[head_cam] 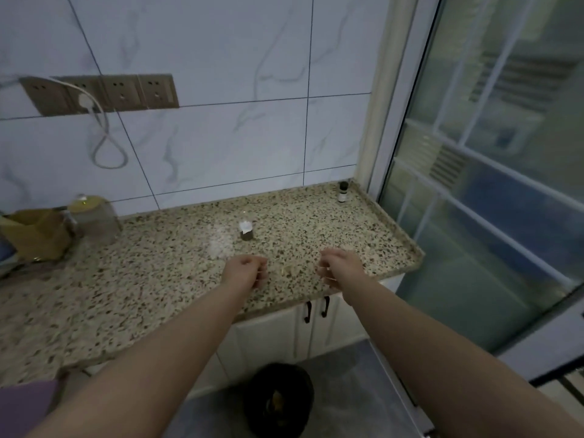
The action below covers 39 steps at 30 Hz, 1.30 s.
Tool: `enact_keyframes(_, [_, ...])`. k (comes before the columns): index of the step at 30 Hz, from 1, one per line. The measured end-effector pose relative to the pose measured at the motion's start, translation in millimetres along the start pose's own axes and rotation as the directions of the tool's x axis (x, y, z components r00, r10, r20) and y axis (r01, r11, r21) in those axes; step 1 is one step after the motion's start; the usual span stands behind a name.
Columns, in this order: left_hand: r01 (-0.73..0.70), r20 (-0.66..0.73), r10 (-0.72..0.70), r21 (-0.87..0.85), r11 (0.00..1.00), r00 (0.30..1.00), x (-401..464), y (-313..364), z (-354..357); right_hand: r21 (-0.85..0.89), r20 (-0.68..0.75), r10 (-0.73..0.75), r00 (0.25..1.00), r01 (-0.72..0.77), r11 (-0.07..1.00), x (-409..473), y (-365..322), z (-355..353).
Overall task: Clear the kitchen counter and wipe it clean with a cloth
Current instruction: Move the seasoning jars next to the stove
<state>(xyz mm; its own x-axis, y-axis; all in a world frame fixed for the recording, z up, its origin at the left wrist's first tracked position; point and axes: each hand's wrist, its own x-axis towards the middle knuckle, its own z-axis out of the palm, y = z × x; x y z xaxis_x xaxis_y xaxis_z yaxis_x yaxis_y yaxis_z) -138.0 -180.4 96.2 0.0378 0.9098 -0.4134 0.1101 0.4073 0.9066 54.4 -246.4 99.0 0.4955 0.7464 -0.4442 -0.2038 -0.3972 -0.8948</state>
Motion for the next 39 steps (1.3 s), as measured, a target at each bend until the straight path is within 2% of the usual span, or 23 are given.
enact_keyframes(6, [0.028,0.017,-0.029,0.067,0.997,0.999,61,-7,3,-0.019,-0.027,0.045,0.999,-0.046,0.999,45,-2,13])
enact_keyframes(12, [0.061,-0.043,-0.055,0.165,0.984,0.998,126,-1,0,-0.067,-0.073,0.006,0.997,-0.011,0.998,97,-25,41])
enact_keyframes(17, [0.158,-0.041,-0.153,0.143,0.977,0.987,163,5,-7,-0.065,-0.104,0.033,0.994,-0.04,0.997,121,-32,65])
enact_keyframes(24, [0.158,-0.075,-0.146,0.202,0.966,0.986,198,17,-16,-0.084,-0.117,0.079,0.99,-0.089,0.993,157,-48,75])
enact_keyframes(31, [0.146,-0.077,-0.131,0.244,0.959,0.988,222,11,-6,-0.08,-0.052,0.116,0.992,-0.12,0.99,215,-57,77])
enact_keyframes(33, [0.17,-0.091,-0.154,0.212,0.962,0.984,231,6,5,-0.087,-0.006,0.135,0.991,-0.135,0.987,240,-61,82])
enact_keyframes(39, [0.269,-0.234,-0.238,0.111,0.957,0.943,265,1,32,-0.101,0.038,0.211,0.977,-0.207,0.973,312,-63,91])
